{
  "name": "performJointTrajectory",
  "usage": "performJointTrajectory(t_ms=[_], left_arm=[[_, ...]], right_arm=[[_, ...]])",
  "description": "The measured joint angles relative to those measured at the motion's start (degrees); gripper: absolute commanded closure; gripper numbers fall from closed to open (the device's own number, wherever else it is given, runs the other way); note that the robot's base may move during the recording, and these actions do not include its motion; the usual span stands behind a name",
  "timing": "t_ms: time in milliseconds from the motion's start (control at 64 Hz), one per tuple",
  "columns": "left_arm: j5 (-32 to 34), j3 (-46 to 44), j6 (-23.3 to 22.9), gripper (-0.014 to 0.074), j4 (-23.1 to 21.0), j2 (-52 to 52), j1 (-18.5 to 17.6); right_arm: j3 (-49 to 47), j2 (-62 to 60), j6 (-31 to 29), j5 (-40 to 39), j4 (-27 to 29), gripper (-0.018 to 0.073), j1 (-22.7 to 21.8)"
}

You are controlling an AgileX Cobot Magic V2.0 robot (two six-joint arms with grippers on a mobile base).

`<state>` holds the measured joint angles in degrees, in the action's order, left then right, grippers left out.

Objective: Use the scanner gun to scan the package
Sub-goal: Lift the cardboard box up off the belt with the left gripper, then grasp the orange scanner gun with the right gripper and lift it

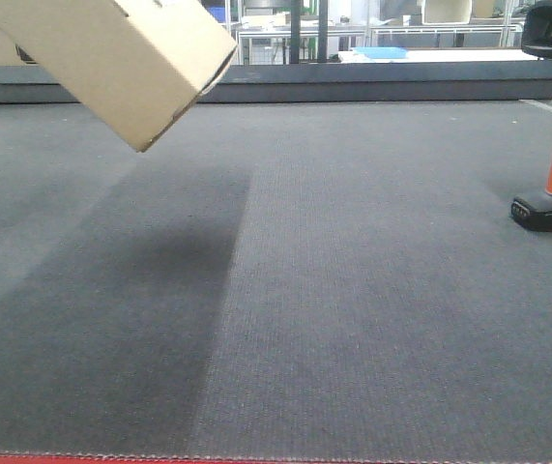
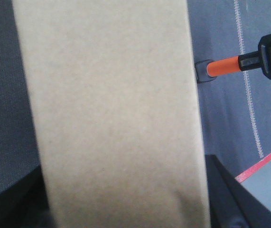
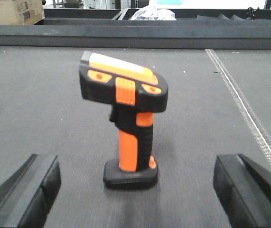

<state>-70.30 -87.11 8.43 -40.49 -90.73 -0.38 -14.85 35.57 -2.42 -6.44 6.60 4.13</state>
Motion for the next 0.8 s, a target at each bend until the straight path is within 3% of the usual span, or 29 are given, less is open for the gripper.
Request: performJointTrajectory(t_ms=[500, 796], left_arm=[[0.00, 0.00, 0.10, 0.0708, -0.13, 0.00, 0.00], [0.00, 0.00, 0.10, 0.0708, -0.13, 0.00, 0.00]], right_arm=[[0.00, 29.56, 4.05, -30.82, 0.00, 0.0000, 0.00], [-0.53, 38.80, 7.12, -39.58, -0.76, 0.0000, 0.00]])
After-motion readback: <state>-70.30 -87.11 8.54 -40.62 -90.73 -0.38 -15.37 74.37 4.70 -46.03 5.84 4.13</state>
